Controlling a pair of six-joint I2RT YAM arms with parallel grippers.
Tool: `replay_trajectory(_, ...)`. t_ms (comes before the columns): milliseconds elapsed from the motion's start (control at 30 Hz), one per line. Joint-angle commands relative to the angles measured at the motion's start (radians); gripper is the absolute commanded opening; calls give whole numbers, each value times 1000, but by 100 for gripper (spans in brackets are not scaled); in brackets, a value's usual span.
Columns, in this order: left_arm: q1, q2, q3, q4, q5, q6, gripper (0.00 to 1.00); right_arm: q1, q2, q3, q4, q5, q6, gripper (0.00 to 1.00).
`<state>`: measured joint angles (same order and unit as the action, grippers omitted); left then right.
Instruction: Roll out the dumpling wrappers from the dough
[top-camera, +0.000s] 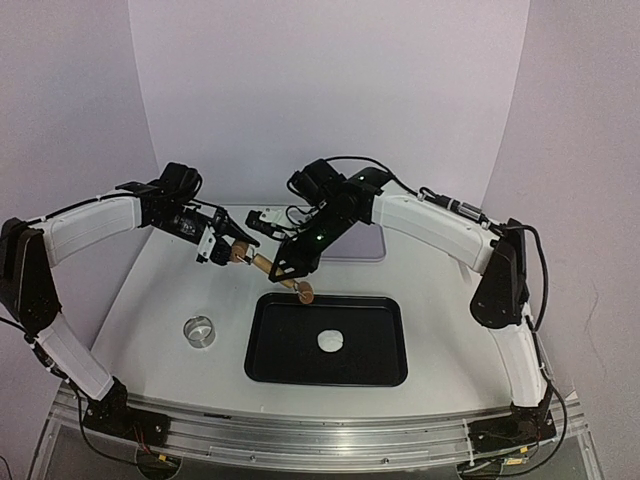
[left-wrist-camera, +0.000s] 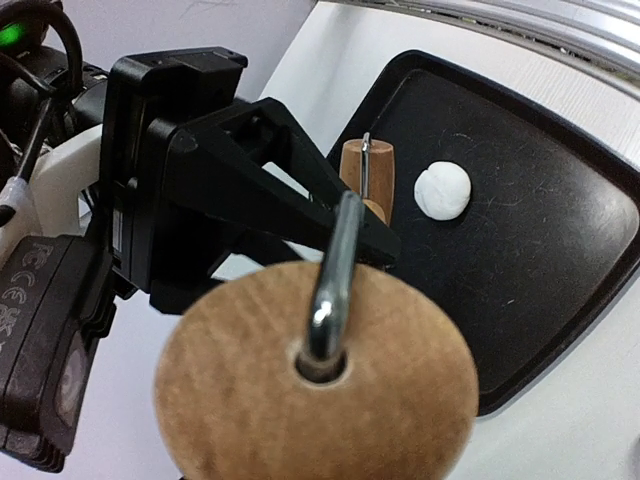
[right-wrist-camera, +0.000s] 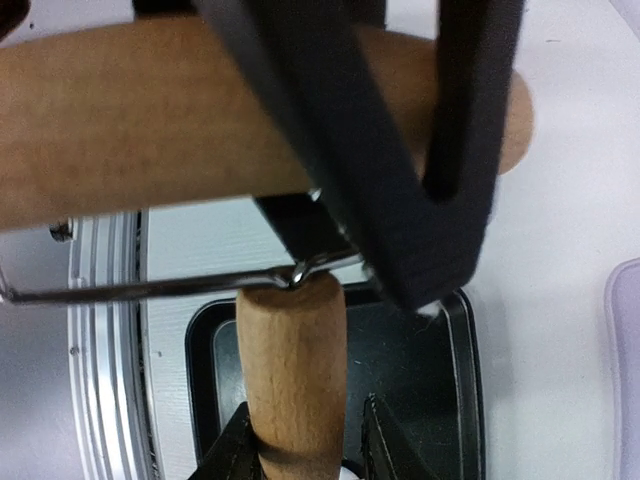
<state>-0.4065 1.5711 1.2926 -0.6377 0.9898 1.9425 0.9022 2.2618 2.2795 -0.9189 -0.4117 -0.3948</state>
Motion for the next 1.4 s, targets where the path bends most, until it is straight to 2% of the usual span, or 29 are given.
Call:
replay_trajectory(0,-13,-31,-22,-2,26,-179,0,-25,15,-30,194,42,51,44)
replay_trajectory(167,-12,-17,-12,10,-5,-208,0,-25,-7,-97,240,44,78,55)
replay_trajectory(267,-11,-9,-14,30,-25,-254,0,-25,-36,-119,254,66,95,79)
replay_trajectory(300,-11,-7,-14,33,-29,-266,0,-24,-50,-128,259,72,98,81)
replay_trajectory(433,-5,8,-1,54,-32,-366,0,-30,-144,-190,327,95,109,83)
replay_trajectory(633,11,17,12,102,0,-532,0,-48,-304,-381,437,109,142,84)
replay_trajectory(867,47,23,62,153,149,-819,0,-63,-549,-603,570,136,217,84)
replay_trajectory(1000,52,-4,52,280,233,-1073,0,-103,-734,-808,726,112,279,86)
replay_trajectory(1100,51,-30,23,402,272,-1269,0,-112,-821,-910,774,140,290,87)
replay_trajectory(1233,51,-55,-8,566,290,-1463,0,-113,-863,-973,841,99,294,87)
replay_trajectory(1367,51,-75,-24,712,293,-1619,0,-112,-833,-987,925,79,300,88)
